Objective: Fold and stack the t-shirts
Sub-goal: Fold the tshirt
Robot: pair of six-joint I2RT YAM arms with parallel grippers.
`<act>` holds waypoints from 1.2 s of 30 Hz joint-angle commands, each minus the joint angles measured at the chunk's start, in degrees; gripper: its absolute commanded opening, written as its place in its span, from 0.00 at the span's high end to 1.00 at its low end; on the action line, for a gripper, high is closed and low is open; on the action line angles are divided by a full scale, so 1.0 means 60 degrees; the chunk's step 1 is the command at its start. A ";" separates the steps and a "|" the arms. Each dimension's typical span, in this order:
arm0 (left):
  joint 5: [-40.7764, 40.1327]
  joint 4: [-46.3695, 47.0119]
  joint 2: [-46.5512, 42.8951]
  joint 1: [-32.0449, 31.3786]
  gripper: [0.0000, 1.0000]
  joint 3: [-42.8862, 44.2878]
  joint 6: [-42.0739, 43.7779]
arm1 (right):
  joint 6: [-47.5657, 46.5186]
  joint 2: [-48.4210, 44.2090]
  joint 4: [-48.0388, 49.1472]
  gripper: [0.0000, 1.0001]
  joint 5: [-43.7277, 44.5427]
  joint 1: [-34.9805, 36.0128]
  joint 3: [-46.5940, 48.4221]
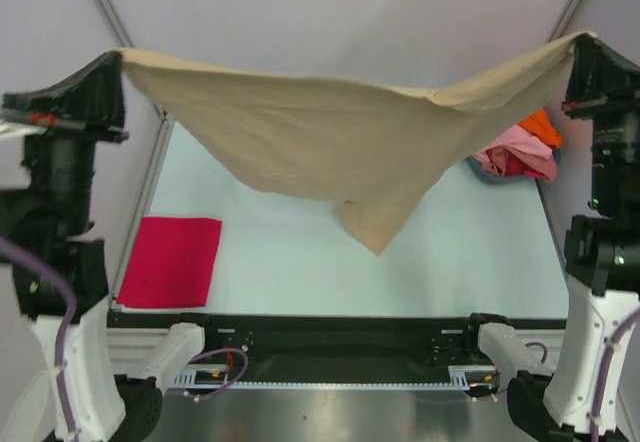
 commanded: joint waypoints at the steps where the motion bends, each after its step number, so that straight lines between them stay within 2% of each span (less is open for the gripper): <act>1: -0.0844 -0.0983 -0.0712 0.0064 1.00 0.0887 0.0542 | 0.0020 -0.0542 -0.0099 1.00 -0.0073 -0.0044 0.1016; 8: -0.1299 -0.1614 -0.1754 0.0064 1.00 0.1827 0.0718 | -0.0200 -0.1349 -0.0129 1.00 0.0235 0.0102 0.1882; 13: -0.1869 -0.1615 -0.2005 0.0064 1.00 0.1639 0.0923 | -0.0317 -0.1146 0.0340 1.00 0.0278 0.0380 0.1898; 18: -0.1899 -0.1265 -0.1742 0.0064 1.00 0.0351 0.0909 | -0.0230 -0.0588 0.0764 1.00 0.0133 0.0439 0.1358; 21: -0.1986 -0.0811 -0.1581 0.0064 1.00 -0.0922 0.0793 | -0.0156 -0.0134 0.1043 1.00 0.0015 0.0439 0.0465; 24: -0.2148 -0.0108 -0.1259 0.0064 1.00 -0.2504 0.0733 | -0.0244 0.0392 0.2095 1.00 -0.0073 0.0439 -0.0968; 25: -0.2192 0.0401 -0.1084 0.0064 1.00 -0.3407 0.0704 | -0.0215 0.0568 0.2388 1.00 -0.0102 0.0439 -0.1364; 29: -0.2558 0.1665 -0.0003 0.0064 1.00 -0.5430 0.0426 | -0.0391 0.1972 0.4185 1.00 -0.0409 0.0439 -0.3339; 31: -0.2427 0.3065 0.0745 0.0064 1.00 -0.6369 0.0309 | -0.0537 0.3212 0.5082 1.00 -0.0860 0.0454 -0.3841; 32: -0.2441 0.3290 0.1155 0.0079 1.00 -0.6520 0.0207 | -0.0610 0.3671 0.5507 1.00 -0.0951 0.0454 -0.3902; 36: -0.2412 0.4902 0.4624 0.0152 1.00 -0.6743 -0.0189 | -0.0917 0.6320 0.7164 1.00 -0.1434 0.0629 -0.3715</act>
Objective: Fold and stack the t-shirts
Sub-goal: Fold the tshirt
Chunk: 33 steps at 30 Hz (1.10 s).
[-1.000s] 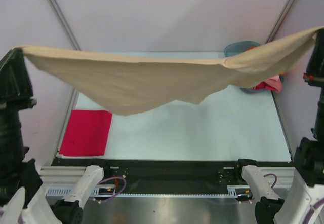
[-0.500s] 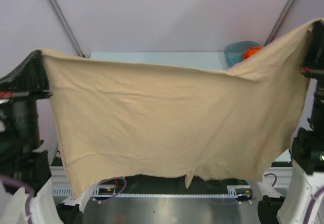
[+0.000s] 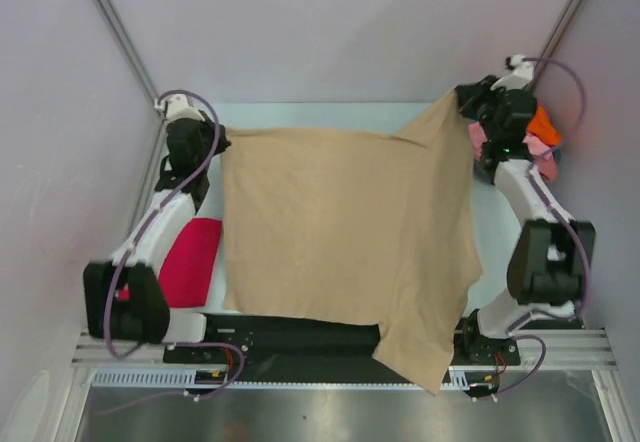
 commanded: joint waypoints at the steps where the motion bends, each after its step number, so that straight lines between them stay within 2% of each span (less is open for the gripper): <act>1: 0.0090 0.2610 0.2245 0.0217 1.00 0.0168 -0.0528 | -0.0546 0.1406 0.2732 1.00 -0.0717 0.0236 0.0553; 2: 0.0194 0.2832 0.3035 0.0218 1.00 0.0692 -0.0543 | -0.0620 0.2557 0.3010 1.00 -0.0820 0.0281 0.0859; 3: 0.0296 0.3009 0.4305 0.0233 1.00 0.1060 -0.0573 | -0.0722 0.3105 0.3027 1.00 -0.0980 0.0296 0.1196; 5: 0.1100 0.3230 0.5659 0.0364 1.00 0.2450 -0.0471 | -0.0635 0.4435 0.3086 1.00 -0.1391 0.0339 0.2178; 7: 0.1117 0.2605 0.7208 0.0452 1.00 0.3505 -0.0514 | -0.0620 0.5085 0.2984 1.00 -0.1479 0.0383 0.2952; 8: 0.1291 0.2484 0.7537 0.0496 1.00 0.4264 -0.0630 | -0.0664 0.5480 0.2722 1.00 -0.1509 0.0413 0.3160; 10: 0.1600 0.2644 0.8167 0.0628 1.00 0.4723 -0.0792 | -0.0781 0.5761 0.2486 1.00 -0.1567 0.0427 0.3512; 16: 0.1337 0.2790 0.8141 0.0950 1.00 0.4318 -0.1056 | -0.0709 0.6040 0.2031 1.00 -0.1714 0.0413 0.3485; 21: 0.1995 0.2616 0.8302 0.1126 1.00 0.4447 -0.1115 | -0.0606 0.5866 0.1256 1.00 -0.1540 0.0427 0.3398; 28: 0.2990 0.1605 0.8463 0.1200 1.00 0.4974 -0.1480 | -0.0474 0.4462 -0.0516 1.00 -0.0674 0.0340 0.2550; 33: 0.3446 0.0917 0.8405 0.1200 1.00 0.5034 -0.1686 | 0.0038 0.3552 -0.0649 1.00 -0.0777 0.0091 0.1581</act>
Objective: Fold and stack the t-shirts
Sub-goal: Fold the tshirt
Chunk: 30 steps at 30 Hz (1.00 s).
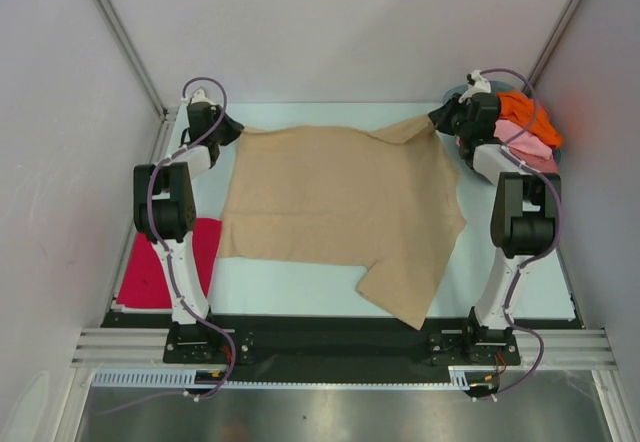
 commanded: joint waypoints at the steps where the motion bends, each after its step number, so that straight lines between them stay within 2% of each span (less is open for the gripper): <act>1: 0.0674 -0.0494 -0.0225 0.0056 1.00 0.0302 -0.0284 | 0.0330 -0.1159 -0.0223 1.00 0.0160 -0.0248 -0.0321; 14: 0.0733 -0.2221 -0.0913 0.0231 1.00 0.0067 -0.0401 | 0.0360 -0.2756 -0.1483 1.00 -0.0118 -0.0512 -0.1375; 30: 0.0689 -0.2823 -0.2027 0.0495 1.00 -0.1178 -0.0518 | 0.0404 -0.3767 -0.2537 1.00 -0.0207 -0.0527 -0.2138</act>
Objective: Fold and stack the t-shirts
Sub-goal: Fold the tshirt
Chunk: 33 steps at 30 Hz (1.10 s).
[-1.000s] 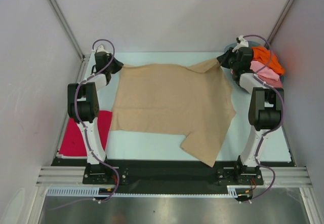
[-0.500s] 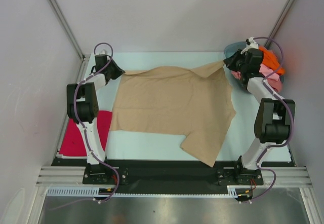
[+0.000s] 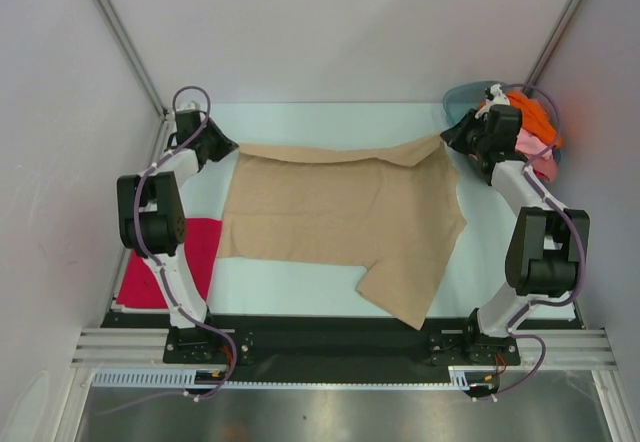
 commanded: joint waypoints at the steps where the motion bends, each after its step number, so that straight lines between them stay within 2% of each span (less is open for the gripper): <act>1: 0.0026 -0.0259 -0.0552 0.0120 1.00 -0.0427 -0.0128 | 0.0025 -0.0733 -0.0312 1.00 -0.0057 -0.0042 -0.0098; 12: -0.0194 -0.0478 -0.1475 0.0413 1.00 -0.1381 0.0091 | 0.0098 -0.1422 -0.1176 1.00 -0.0043 0.0002 -0.0830; 33: -0.0267 -0.1109 -0.0963 0.0413 1.00 -0.1382 0.0355 | 0.0098 -0.1598 -0.2130 0.96 0.0690 0.0133 -0.1841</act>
